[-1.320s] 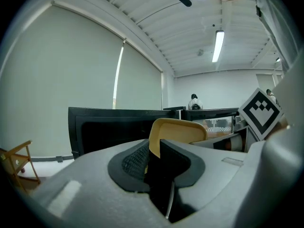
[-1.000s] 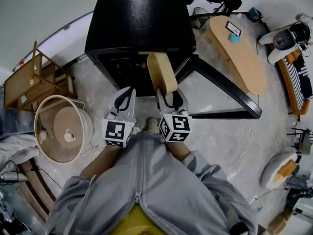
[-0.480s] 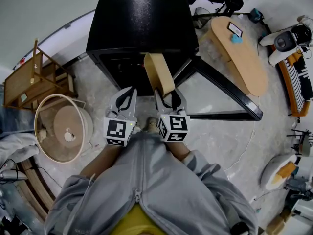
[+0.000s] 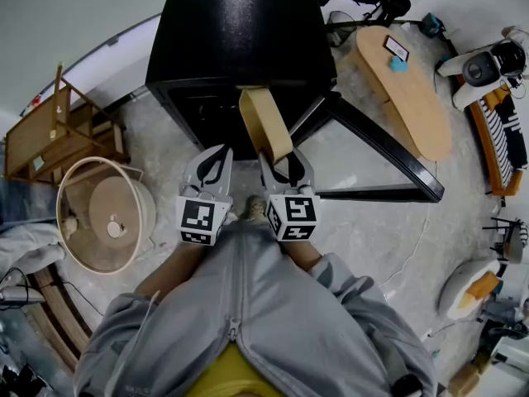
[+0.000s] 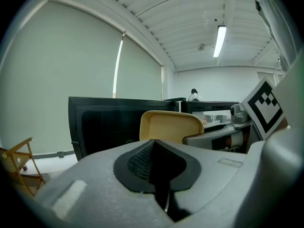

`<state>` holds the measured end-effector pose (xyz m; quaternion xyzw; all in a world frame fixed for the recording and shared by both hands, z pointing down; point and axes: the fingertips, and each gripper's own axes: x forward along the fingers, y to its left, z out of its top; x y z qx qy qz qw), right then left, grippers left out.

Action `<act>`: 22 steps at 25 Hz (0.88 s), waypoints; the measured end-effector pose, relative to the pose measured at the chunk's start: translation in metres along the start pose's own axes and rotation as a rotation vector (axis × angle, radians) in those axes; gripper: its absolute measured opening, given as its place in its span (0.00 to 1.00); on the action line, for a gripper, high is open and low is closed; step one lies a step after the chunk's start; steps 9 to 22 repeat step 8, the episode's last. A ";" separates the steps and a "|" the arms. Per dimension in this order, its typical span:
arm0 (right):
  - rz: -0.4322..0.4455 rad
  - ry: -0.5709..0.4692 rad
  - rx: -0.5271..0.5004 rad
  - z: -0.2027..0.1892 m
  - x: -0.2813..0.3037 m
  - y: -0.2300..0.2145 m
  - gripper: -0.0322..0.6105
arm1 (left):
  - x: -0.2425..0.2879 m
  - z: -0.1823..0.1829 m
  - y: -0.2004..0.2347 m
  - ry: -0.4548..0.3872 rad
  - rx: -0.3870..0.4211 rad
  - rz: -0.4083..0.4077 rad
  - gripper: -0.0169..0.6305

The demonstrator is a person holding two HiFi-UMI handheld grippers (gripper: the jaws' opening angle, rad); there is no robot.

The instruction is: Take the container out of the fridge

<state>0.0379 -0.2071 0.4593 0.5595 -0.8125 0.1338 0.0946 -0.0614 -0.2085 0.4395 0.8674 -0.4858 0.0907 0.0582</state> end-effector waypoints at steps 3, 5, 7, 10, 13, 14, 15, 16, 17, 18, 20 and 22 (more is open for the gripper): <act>0.001 0.003 -0.002 -0.001 -0.001 0.000 0.38 | 0.001 -0.001 -0.002 -0.001 -0.001 -0.005 0.03; 0.005 0.009 0.001 -0.003 -0.001 0.001 0.38 | 0.000 -0.001 -0.003 -0.001 -0.001 -0.006 0.03; 0.009 0.018 0.004 -0.005 -0.003 0.002 0.38 | 0.000 -0.001 -0.004 0.002 -0.002 -0.007 0.03; 0.011 0.022 0.006 -0.006 -0.003 0.003 0.38 | 0.000 -0.001 -0.004 0.003 -0.003 -0.007 0.03; 0.011 0.022 0.006 -0.006 -0.003 0.003 0.38 | 0.000 -0.001 -0.004 0.003 -0.003 -0.007 0.03; 0.011 0.022 0.006 -0.006 -0.003 0.003 0.38 | 0.000 -0.001 -0.004 0.003 -0.003 -0.007 0.03; 0.011 0.022 0.006 -0.006 -0.003 0.003 0.38 | 0.000 -0.001 -0.004 0.003 -0.003 -0.007 0.03; 0.011 0.022 0.006 -0.006 -0.003 0.003 0.38 | 0.000 -0.001 -0.004 0.003 -0.003 -0.007 0.03; 0.011 0.022 0.006 -0.006 -0.003 0.003 0.38 | 0.000 -0.001 -0.004 0.003 -0.003 -0.007 0.03; 0.011 0.022 0.006 -0.006 -0.003 0.003 0.38 | 0.000 -0.001 -0.004 0.003 -0.003 -0.007 0.03; 0.011 0.022 0.006 -0.006 -0.003 0.003 0.38 | 0.000 -0.001 -0.004 0.003 -0.003 -0.007 0.03; 0.011 0.022 0.006 -0.006 -0.003 0.003 0.38 | 0.000 -0.001 -0.004 0.003 -0.003 -0.007 0.03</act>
